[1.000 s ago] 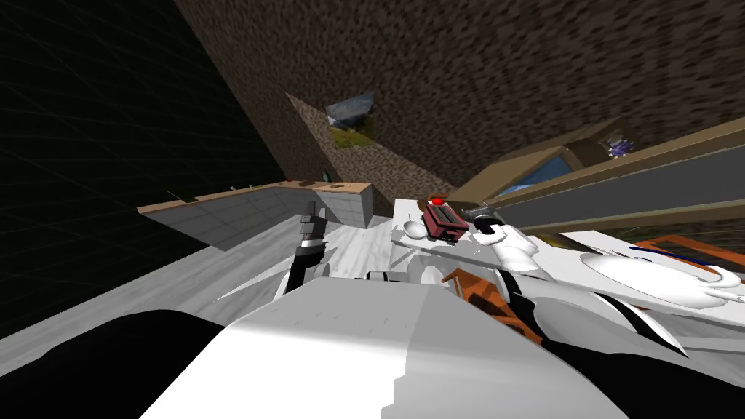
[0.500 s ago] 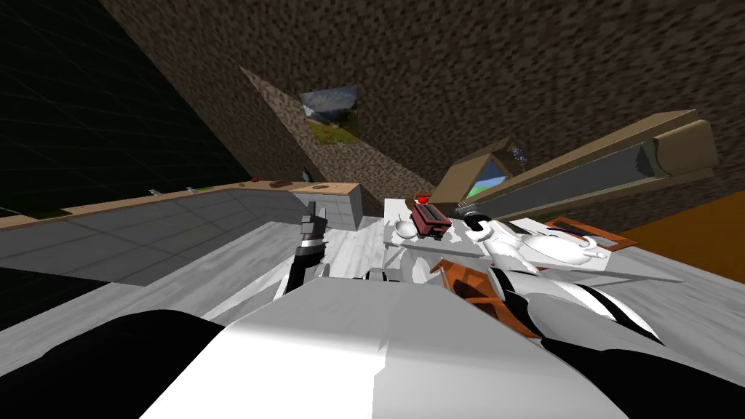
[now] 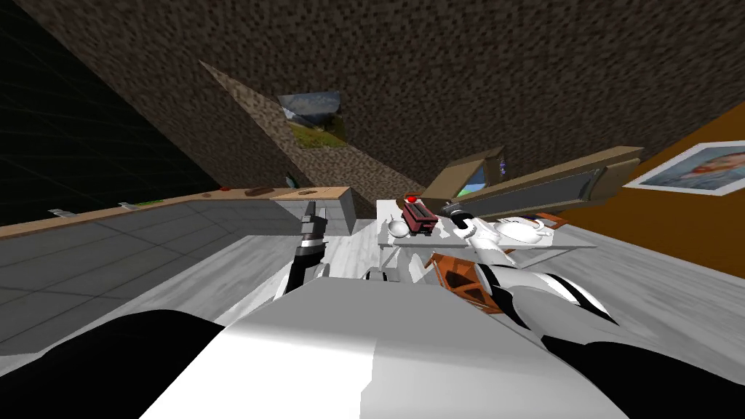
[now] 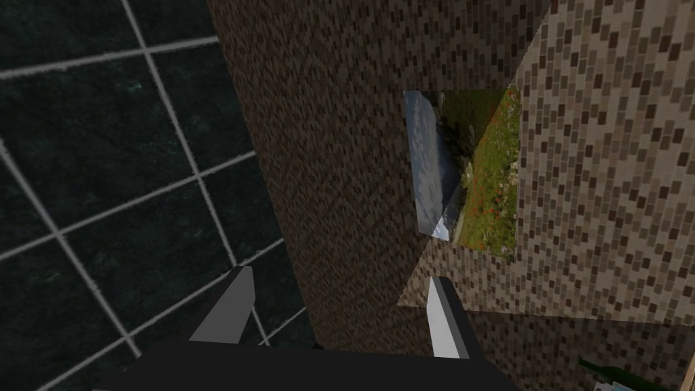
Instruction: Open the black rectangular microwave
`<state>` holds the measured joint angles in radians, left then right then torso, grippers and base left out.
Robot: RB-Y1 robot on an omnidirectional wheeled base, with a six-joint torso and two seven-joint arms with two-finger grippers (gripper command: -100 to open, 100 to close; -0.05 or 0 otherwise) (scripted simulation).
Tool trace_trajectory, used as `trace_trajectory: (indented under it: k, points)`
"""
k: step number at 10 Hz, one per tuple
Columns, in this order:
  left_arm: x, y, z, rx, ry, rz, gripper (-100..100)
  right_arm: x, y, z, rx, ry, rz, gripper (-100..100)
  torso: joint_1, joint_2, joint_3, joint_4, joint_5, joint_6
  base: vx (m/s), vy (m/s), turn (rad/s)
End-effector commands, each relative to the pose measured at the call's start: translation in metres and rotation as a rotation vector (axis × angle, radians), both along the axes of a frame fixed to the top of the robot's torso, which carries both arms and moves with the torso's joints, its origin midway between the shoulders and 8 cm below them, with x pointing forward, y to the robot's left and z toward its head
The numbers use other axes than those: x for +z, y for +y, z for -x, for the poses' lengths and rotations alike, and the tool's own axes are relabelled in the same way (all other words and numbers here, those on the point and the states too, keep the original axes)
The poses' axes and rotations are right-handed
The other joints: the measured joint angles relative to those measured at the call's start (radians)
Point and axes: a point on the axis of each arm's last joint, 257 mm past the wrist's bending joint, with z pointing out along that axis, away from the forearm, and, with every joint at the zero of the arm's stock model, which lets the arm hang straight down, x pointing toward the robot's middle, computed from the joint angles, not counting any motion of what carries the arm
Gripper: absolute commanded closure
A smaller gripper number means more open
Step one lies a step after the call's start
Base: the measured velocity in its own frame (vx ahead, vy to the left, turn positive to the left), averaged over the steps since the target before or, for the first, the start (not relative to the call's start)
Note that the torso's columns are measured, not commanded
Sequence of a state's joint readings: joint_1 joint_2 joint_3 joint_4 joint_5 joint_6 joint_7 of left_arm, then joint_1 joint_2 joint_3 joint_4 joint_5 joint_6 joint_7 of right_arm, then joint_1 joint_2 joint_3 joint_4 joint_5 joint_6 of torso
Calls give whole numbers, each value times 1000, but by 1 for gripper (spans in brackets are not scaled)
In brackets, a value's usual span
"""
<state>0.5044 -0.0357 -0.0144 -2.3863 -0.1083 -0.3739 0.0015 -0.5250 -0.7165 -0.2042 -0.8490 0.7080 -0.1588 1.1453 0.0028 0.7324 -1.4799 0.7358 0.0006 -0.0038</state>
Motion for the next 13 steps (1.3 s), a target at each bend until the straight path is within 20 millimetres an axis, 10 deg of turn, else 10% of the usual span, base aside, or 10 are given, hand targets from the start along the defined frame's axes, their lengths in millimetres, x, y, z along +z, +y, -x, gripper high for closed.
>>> trace_trajectory:
  k: [1, 3, 7, 9, 10, 13]
  points:
    - [0, 0, 0, 0, 0, 0, 0, -2, 76, -35, 132, 1, -1, 100, -3, 2, 1, 1, -1, 4, 115, 35, -407]
    - [0, 0, 0, 0, 0, 0, 0, -1, 76, -35, 133, -2, -1, 100, -4, 5, 4, 2, -1, 4, 75, 40, -287]
    - [0, 0, 0, 0, 0, 0, 0, 4, 191, -69, 328, -5, 8, 100, -3, 5, 4, 2, -1, 4, 66, 40, -328]
    - [0, 0, 0, 0, 0, 0, 0, 4, 191, -69, 328, -5, 8, 100, -3, 4, 3, 2, -1, 4, 64, 46, -291]
    - [0, 0, 0, 0, 0, 0, 0, 7, 230, -76, 395, -6, 14, 100, -4, 6, 4, 2, -1, 2, 53, 41, -347]
    - [0, 0, 0, 0, 0, 0, 0, 6, 230, -76, 394, -6, 18, 100, -4, 7, 5, 3, -1, 3, 28, 20, -69]
